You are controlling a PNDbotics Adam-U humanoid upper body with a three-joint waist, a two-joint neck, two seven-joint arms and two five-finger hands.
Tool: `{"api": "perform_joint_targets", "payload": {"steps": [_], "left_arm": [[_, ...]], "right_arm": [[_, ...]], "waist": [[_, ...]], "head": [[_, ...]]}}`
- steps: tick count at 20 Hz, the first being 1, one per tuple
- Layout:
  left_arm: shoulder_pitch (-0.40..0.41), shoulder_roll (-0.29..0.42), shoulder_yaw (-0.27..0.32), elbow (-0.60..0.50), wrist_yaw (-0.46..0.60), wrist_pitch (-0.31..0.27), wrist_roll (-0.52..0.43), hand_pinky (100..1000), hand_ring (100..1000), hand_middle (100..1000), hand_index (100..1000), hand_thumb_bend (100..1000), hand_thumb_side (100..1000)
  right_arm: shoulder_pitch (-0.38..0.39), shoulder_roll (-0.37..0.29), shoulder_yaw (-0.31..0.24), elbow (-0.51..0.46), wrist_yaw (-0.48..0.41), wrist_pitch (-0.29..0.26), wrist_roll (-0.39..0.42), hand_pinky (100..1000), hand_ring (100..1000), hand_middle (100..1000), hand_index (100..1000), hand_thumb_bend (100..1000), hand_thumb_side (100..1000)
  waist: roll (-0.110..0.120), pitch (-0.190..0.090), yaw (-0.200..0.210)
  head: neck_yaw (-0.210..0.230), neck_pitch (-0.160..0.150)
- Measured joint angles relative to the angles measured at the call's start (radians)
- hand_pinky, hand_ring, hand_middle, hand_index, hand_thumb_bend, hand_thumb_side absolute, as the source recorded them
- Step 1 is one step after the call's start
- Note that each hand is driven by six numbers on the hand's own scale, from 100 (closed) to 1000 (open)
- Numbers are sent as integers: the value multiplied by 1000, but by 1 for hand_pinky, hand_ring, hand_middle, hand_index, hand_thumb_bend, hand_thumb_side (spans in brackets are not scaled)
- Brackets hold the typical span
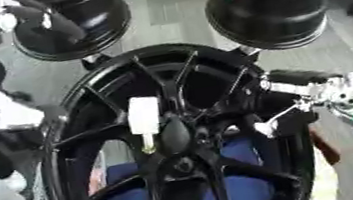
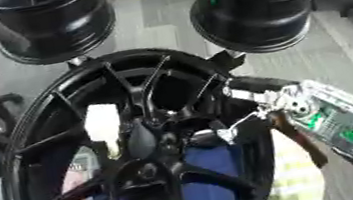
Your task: Pull the pin out of the wheel hub.
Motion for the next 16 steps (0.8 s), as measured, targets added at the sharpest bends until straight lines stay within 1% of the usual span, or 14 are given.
{"api": "perform_joint_targets", "payload": {"steps": [5, 9, 12, 14, 16], "left_arm": [[1, 2, -47, -17, -11, -17, -58, 889, 894, 825, 928, 542, 423], [6, 9, -70, -18, -22, -15, -57, 877, 887, 813, 922, 544, 421], [-3, 9, -91, -18, -26, 25, -30, 866, 876, 800, 913, 555, 402], [-20, 7, -107, -18, -43, 66, 1, 869, 877, 802, 913, 562, 383], [-32, -2, -122, -18, -74, 105, 34, 870, 876, 801, 910, 565, 382]], "right_arm": [[-4, 0, 4, 2, 4, 0, 0, 800, 702, 615, 710, 100, 211], [-4, 0, 4, 3, 4, 0, 1, 800, 701, 615, 710, 100, 210], [-4, 0, 4, 3, 4, 2, 2, 800, 701, 615, 710, 100, 208], [-4, 0, 4, 4, 4, 2, 3, 799, 701, 615, 709, 100, 210], [-4, 0, 4, 5, 4, 2, 3, 799, 701, 615, 709, 100, 210]], "waist": [[2, 0, -3], [1, 1, -3], [-1, 1, -2], [-1, 1, 0], [-1, 1, 1]], "head": [[-1, 0], [0, 0], [1, 0], [1, 0], [1, 0]]}}
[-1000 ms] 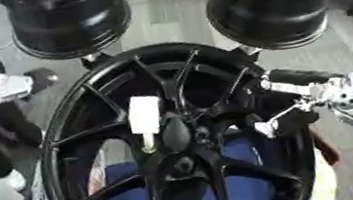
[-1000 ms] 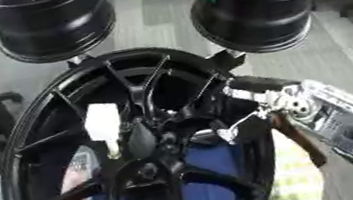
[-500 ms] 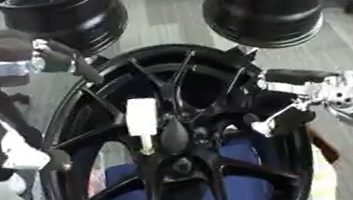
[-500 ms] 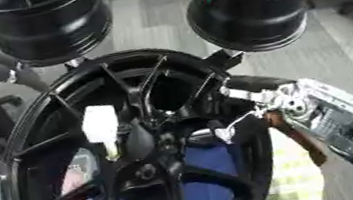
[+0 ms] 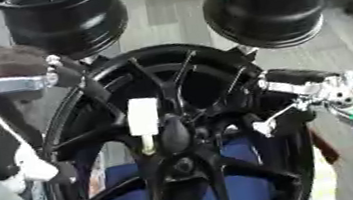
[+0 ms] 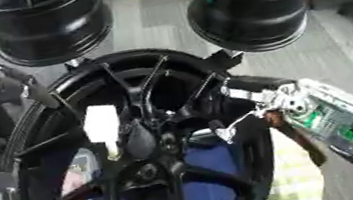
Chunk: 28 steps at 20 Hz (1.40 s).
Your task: Pull the pin out of the wheel hub.
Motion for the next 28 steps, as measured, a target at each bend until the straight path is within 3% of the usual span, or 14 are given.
{"api": "perform_joint_targets", "payload": {"steps": [4, 11, 20, 28], "left_arm": [[-10, -16, -15, 0, -27, 45, 31, 872, 882, 803, 912, 552, 410], [-62, -70, -13, 9, 19, 98, -44, 885, 896, 808, 905, 574, 421], [-152, -206, -61, 228, -17, 32, -99, 893, 901, 809, 901, 583, 409], [-170, -266, -81, 363, -54, -16, -104, 887, 891, 806, 903, 568, 455]], "right_arm": [[0, 0, 0, 0, 0, 0, 0, 799, 701, 615, 709, 100, 208], [0, 1, 1, 3, 0, -1, 2, 799, 700, 615, 709, 100, 205], [-1, 12, 6, 14, 1, -4, 5, 799, 700, 615, 708, 100, 203], [-8, 22, 7, 26, 2, -6, 11, 799, 700, 615, 708, 100, 195]], "waist": [[0, 0, 0], [3, -4, 0], [7, -13, -5], [11, -19, -6]], "head": [[0, 1], [1, 3], [29, 38], [47, 51]]}}
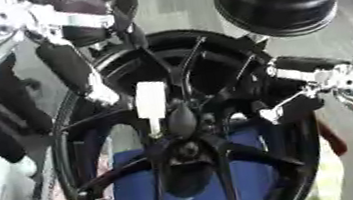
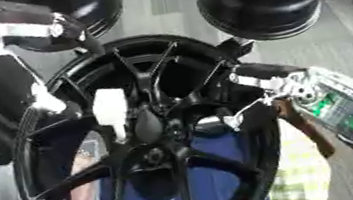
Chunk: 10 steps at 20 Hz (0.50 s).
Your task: Pull the pin out of the wheel hub.
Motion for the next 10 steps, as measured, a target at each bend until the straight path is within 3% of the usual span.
{"api": "perform_joint_targets", "payload": {"steps": [10], "left_arm": [[-1, -53, -6, 125, -50, -37, -2, 891, 895, 818, 910, 570, 451]], "right_arm": [[-2, 6, 0, 2, 3, 0, 1, 799, 700, 615, 708, 100, 194]], "waist": [[1, 2, -5]], "head": [[1, -5]]}}
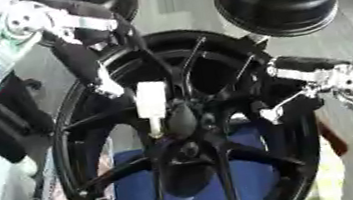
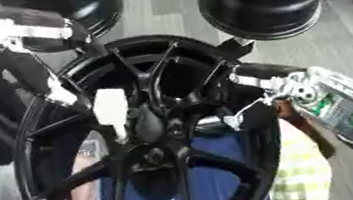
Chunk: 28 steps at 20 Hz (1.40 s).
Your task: Pull the pin out of the wheel hub.
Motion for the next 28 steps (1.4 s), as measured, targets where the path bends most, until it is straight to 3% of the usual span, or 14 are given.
{"api": "perform_joint_targets", "payload": {"steps": [8, 16, 22, 28], "left_arm": [[2, -36, -10, 70, -6, -31, -1, 890, 897, 822, 911, 556, 458], [2, -53, -32, 96, 10, -50, -1, 893, 903, 826, 908, 526, 532], [0, -58, -56, 104, 3, -97, -1, 902, 911, 836, 915, 537, 425], [-21, -56, -79, 108, -29, -159, 0, 912, 918, 846, 922, 575, 374]], "right_arm": [[-8, 6, 0, 0, 0, 2, 2, 799, 700, 615, 708, 100, 194], [-9, 8, 0, 4, 0, 2, 2, 799, 700, 616, 708, 100, 193], [-12, 9, 0, 5, 0, 2, 2, 799, 700, 616, 708, 100, 195], [-10, 9, -1, 7, 1, 2, 2, 799, 700, 616, 708, 100, 197]], "waist": [[-1, 5, -5], [0, 5, -5], [4, 6, -4], [6, 4, 2]], "head": [[-15, -2], [-15, 0], [-14, 1], [-17, 0]]}}
